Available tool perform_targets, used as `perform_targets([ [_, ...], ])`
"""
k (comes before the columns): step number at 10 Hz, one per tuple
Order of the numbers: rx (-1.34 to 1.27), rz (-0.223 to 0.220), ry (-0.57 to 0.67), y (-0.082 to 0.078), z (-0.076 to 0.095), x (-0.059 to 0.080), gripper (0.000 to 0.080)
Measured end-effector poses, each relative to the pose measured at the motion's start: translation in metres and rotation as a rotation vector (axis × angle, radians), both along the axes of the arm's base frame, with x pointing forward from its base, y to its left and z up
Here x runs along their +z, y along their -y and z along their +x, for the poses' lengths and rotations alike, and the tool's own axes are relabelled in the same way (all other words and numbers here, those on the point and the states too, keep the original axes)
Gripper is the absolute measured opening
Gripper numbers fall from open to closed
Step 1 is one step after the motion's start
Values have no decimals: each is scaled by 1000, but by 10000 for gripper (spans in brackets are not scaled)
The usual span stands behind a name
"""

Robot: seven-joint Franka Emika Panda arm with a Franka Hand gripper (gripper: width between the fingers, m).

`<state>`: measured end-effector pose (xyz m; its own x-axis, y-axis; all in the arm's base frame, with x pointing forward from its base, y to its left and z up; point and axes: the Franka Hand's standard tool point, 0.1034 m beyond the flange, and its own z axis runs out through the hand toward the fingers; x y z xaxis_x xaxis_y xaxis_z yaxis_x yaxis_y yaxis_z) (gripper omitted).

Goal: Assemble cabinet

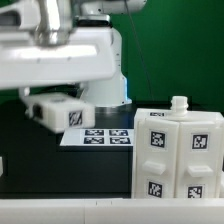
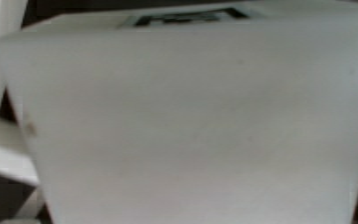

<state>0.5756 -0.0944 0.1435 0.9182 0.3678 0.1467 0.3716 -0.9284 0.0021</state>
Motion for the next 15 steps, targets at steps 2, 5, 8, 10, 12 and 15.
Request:
perform_targets([
  [2,-2,23,22,-16,0,7,552],
  [5,-75,31,-9,-20,-1,6,553],
  [8,-230,32,-79,-71,27,48,553],
  [10,-279,46,-52,-104,41,62,553],
  [12,-288,52,-38,-127,42,54,553],
  [15,-286,56,-23,-156,28,31,553],
])
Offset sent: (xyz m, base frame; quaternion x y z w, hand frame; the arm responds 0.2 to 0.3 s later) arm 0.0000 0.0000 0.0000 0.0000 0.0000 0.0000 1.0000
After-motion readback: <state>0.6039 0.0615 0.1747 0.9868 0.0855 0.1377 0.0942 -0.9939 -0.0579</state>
